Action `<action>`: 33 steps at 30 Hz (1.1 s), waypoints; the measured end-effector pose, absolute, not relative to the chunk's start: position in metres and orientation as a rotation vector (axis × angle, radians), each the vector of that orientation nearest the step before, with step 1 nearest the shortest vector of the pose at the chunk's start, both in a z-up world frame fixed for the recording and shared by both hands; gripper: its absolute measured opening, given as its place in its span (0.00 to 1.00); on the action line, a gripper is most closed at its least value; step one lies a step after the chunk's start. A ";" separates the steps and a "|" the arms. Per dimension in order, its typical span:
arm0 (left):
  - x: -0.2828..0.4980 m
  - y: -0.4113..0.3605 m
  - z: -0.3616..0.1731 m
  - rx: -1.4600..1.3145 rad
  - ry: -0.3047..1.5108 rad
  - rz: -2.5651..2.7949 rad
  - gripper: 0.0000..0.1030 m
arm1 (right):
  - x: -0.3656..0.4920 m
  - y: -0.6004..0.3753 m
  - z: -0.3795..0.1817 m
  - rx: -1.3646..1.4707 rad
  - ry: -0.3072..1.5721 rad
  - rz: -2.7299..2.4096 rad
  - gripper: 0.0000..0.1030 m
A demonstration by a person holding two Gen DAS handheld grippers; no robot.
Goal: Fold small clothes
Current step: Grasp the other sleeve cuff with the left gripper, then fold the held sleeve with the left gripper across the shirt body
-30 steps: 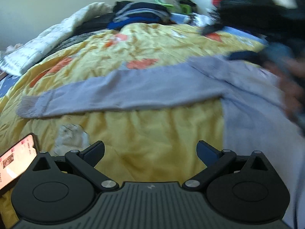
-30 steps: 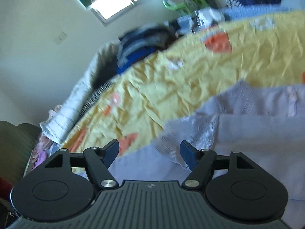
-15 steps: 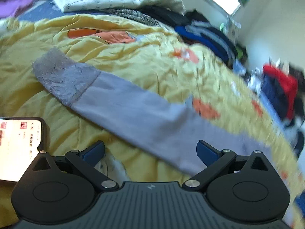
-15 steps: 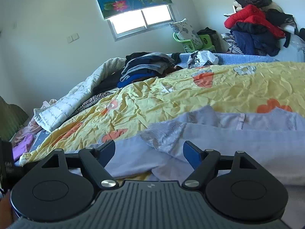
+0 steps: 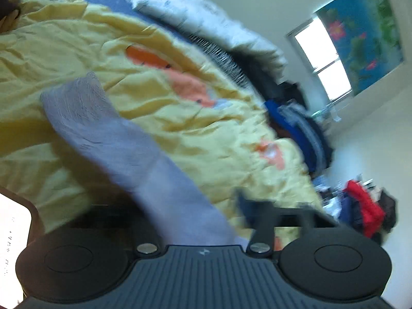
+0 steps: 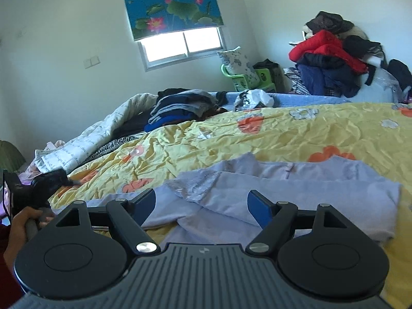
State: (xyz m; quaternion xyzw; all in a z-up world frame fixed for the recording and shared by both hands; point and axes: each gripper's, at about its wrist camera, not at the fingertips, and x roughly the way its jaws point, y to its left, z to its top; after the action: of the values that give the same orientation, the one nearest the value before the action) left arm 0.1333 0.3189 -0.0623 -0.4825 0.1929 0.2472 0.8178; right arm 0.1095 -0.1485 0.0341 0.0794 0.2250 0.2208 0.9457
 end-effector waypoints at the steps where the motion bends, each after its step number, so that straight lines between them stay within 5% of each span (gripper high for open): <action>1: 0.135 0.320 -0.065 -1.036 0.425 0.531 0.16 | 0.107 -0.153 0.035 0.157 0.459 0.443 0.79; 2: 0.136 0.320 -0.066 -1.035 0.432 0.534 0.07 | 0.104 -0.156 0.035 0.152 0.458 0.436 0.79; 7: 0.138 0.292 -0.044 -0.782 0.403 0.560 0.02 | 0.092 -0.175 0.035 0.146 0.460 0.403 0.79; 19: 0.168 0.181 0.028 -0.394 0.306 0.392 0.02 | 0.087 -0.231 0.013 0.163 0.531 0.252 0.79; 33: 0.225 0.015 0.053 -0.171 0.342 0.115 0.02 | 0.070 -0.281 -0.010 0.268 0.544 0.184 0.79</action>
State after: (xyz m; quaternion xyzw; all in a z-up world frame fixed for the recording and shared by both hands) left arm 0.2253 0.0150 0.0526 -0.0849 0.1701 0.0574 0.9801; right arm 0.0699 -0.2811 -0.0096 0.1318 0.2675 0.0905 0.9502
